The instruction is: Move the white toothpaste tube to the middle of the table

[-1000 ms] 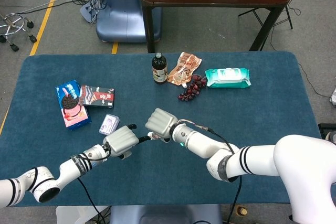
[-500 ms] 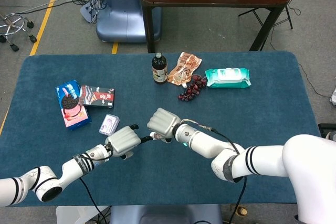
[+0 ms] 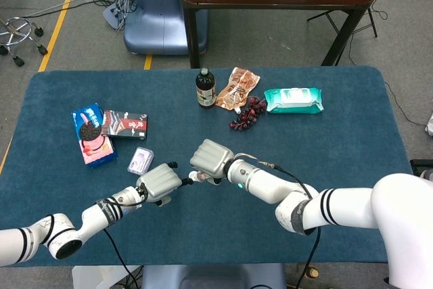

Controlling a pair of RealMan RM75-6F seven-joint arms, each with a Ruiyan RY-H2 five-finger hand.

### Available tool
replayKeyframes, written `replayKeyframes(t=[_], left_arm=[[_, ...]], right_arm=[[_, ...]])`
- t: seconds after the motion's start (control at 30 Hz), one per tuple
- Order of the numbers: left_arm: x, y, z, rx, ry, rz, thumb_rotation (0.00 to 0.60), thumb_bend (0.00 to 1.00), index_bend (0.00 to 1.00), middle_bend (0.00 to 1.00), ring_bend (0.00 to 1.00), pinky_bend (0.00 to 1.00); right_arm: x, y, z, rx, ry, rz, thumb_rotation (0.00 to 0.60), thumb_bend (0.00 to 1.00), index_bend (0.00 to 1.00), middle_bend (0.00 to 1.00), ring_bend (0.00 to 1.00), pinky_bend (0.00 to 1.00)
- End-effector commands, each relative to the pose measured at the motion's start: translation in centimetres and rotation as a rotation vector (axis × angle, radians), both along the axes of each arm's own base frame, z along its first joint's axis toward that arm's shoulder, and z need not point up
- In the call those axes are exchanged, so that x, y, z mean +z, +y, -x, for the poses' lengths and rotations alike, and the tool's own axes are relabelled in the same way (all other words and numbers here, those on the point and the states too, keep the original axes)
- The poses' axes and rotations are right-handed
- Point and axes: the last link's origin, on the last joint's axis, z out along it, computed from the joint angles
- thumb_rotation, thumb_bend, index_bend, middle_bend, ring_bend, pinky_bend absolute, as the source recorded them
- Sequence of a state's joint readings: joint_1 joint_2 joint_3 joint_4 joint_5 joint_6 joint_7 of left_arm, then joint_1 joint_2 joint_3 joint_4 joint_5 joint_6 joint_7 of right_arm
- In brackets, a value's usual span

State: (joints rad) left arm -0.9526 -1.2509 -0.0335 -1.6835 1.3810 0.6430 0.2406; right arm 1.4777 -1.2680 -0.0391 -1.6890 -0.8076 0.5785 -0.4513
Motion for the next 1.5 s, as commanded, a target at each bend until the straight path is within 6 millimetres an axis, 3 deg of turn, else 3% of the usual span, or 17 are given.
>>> replayKeyframes(t=[0.03, 0.57, 0.87, 1.13, 1.23, 1.4, 1.5], left_arm=[[0.0, 0.0, 0.0, 0.001, -0.001, 0.0, 0.6, 0.3, 0.14, 0.61, 0.55, 0.17], [0.4, -0.2, 0.2, 0.008, -0.012, -0.008, 0.6, 0.3, 0.13, 0.61, 0.55, 0.17], [2.9, -0.3, 2.1, 0.045, 0.008, -0.07, 0.6, 0.3, 0.13, 0.61, 0.55, 0.17], [5.4, 0.1, 4.1, 0.138, -0.009, -0.159, 0.6, 0.3, 0.13, 0.6, 0.54, 0.17], [6.2, 0.1, 5.0, 0.174, -0.016, -0.188, 0.6, 0.3, 0.13, 0.6, 0.54, 0.17], [7.2, -0.1, 6.1, 0.218, -0.02, -0.224, 0.6, 0.3, 0.13, 0.6, 0.54, 0.17], [7.7, -0.2, 6.7, 0.242, -0.024, -0.241, 0.6, 0.3, 0.13, 0.6, 0.54, 0.17]], right_arm=[[0.1, 0.0, -0.1, -0.007, -0.015, -0.006, 0.6, 1.0, 0.82, 0.74, 0.67, 0.46], [1.7, 0.3, 0.6, -0.101, -0.146, -0.041, 0.6, 1.0, 0.82, 0.74, 0.67, 0.46], [2.9, 0.1, 4.9, -0.152, -0.194, 0.01, 0.6, 1.0, 0.82, 0.74, 0.67, 0.46], [0.8, 0.3, 8.9, -0.163, -0.239, 0.029, 0.6, 1.0, 0.82, 0.68, 0.62, 0.46], [-0.3, 0.4, 9.9, -0.152, -0.25, 0.035, 0.6, 0.95, 0.79, 0.64, 0.57, 0.46], [-1.6, 0.1, 10.8, -0.167, -0.266, 0.039, 0.6, 0.7, 0.7, 0.59, 0.52, 0.45], [-2.6, -0.2, 11.1, -0.182, -0.248, 0.03, 0.6, 0.67, 0.69, 0.59, 0.51, 0.45]])
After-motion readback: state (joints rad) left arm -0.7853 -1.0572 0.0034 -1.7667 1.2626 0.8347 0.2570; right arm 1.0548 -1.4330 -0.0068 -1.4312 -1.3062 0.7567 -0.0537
